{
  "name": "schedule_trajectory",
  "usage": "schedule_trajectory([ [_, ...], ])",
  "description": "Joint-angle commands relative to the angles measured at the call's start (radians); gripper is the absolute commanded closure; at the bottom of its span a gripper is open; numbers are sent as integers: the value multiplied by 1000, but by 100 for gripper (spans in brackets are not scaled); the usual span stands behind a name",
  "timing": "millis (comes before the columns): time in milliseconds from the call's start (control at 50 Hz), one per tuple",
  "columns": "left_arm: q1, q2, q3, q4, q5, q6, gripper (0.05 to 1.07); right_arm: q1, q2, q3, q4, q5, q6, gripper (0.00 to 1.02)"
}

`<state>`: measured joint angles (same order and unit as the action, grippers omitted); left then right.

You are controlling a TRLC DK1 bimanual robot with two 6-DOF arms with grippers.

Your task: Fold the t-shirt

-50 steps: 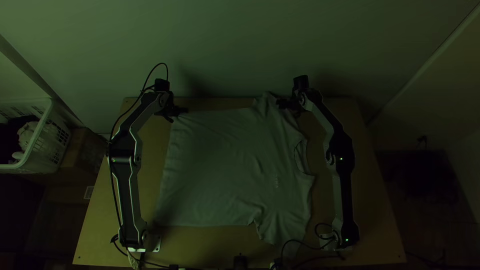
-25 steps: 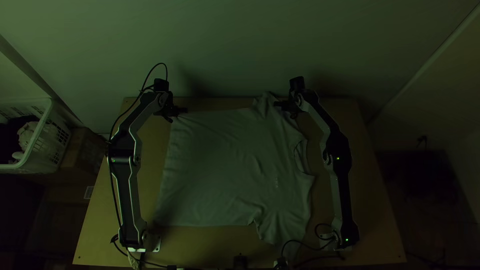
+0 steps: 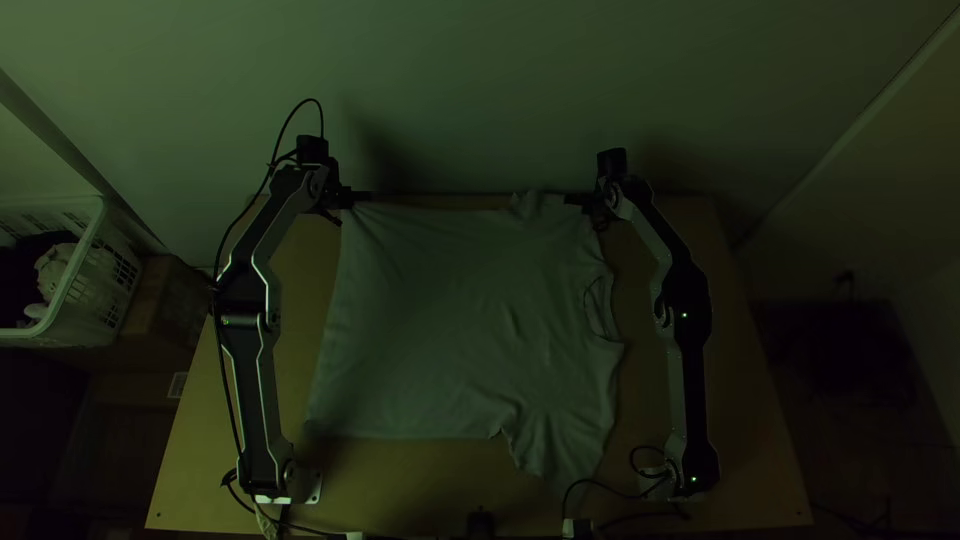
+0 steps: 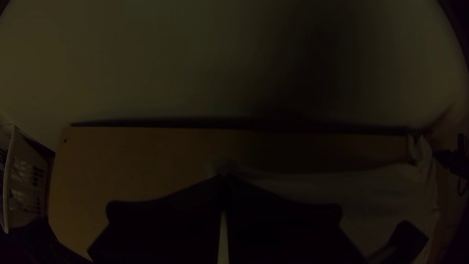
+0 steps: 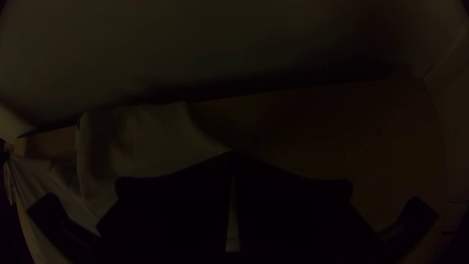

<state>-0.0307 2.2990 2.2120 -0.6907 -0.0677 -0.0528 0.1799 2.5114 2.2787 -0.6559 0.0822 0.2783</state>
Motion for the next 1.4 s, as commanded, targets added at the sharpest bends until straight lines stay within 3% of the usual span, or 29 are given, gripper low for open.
schedule_trajectory([
  [0,11,-32,28,5,-6,-24,105,-5,-68,22,10,18,15,100],
  [300,15,-27,-20,-78,17,-44,105,4,-131,-38,-24,18,4,100],
  [520,23,-16,-26,-127,37,-48,105,10,-166,-62,-122,18,-10,100],
  [1060,32,-141,-181,-115,97,-42,105,30,-384,-372,-88,21,-28,100],
  [1380,26,-291,-390,-26,98,-42,105,56,-525,-556,-51,28,-28,100],
])
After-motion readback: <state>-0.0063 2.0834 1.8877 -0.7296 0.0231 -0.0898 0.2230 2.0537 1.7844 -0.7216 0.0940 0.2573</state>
